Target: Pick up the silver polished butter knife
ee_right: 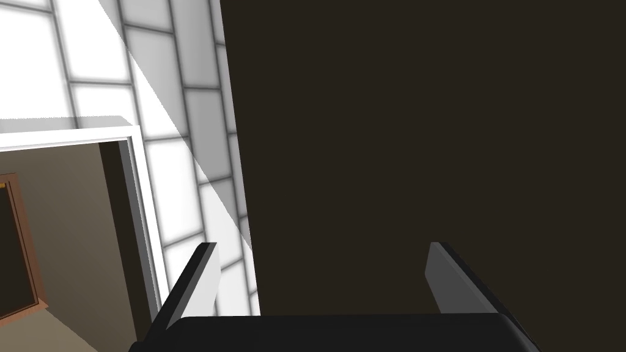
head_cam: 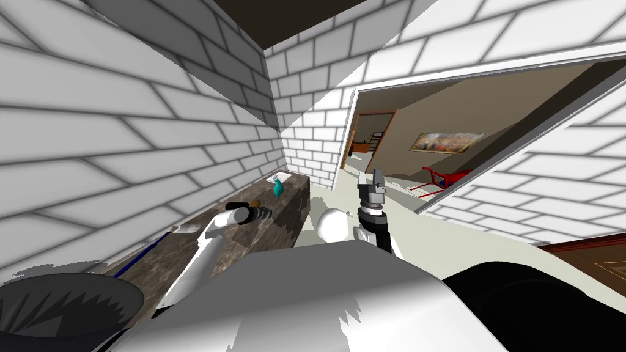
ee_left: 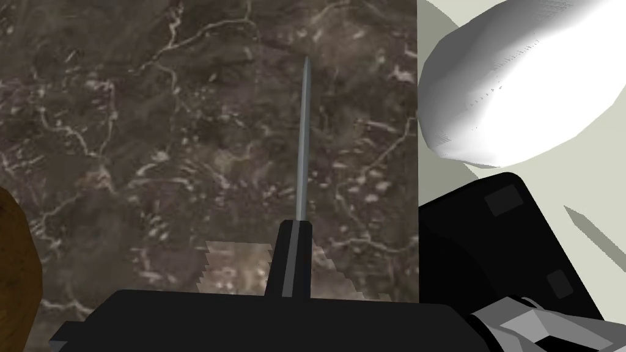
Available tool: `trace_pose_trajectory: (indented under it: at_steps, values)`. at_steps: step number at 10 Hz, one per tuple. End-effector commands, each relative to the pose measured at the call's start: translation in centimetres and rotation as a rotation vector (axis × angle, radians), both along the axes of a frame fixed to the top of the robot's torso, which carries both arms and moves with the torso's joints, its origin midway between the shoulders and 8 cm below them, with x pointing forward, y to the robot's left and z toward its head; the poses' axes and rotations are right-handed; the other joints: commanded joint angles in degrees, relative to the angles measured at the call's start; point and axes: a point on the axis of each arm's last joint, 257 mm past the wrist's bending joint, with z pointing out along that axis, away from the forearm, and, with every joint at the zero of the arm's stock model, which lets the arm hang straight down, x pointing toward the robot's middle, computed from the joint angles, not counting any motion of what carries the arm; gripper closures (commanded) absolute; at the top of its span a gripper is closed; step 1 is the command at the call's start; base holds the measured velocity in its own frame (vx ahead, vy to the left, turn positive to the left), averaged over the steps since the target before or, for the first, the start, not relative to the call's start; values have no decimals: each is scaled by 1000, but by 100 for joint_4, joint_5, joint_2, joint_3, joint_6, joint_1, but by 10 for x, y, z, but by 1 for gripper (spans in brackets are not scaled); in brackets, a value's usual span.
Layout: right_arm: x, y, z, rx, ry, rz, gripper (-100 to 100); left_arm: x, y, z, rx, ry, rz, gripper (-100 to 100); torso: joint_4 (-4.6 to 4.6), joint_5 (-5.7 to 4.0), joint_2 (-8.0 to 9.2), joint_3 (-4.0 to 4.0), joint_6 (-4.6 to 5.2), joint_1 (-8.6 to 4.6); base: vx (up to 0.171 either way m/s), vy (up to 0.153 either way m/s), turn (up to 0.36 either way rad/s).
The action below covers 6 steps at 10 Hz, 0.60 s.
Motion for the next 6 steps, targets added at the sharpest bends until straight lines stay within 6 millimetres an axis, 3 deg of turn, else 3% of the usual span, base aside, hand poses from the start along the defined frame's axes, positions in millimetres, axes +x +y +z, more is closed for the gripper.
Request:
trace_pose_trajectory:
  at_steps: [1, 3, 4, 5, 6]
  values:
    - [0, 0, 0, 0, 0, 0, 0, 0, 0, 0, 0, 0, 0, 100, 0, 0, 0, 0, 0, 0, 0, 0, 0]
    - [0, 0, 0, 0, 0, 0, 0, 0, -1, 0, -6, 2, 1, 100, -3, -4, -6, -5, 0, -2, 0, 0, 0]
    - [0, 0, 0, 0, 0, 0, 0, 0, -1, 0, -6, 2, 1, 0, -4, -4, -7, -5, 0, -2, 0, 0, 0]
    - [0, 0, 0, 0, 0, 0, 0, -2, 0, 9, 1, 0, -5, 100, -4, -3, -7, -6, 0, -2, -16, 9, 16]
    - [0, 0, 0, 0, 0, 0, 0, -3, 0, 14, 1, 1, -7, 100, -2, -5, -1, -2, -2, 1, -31, 13, 20]
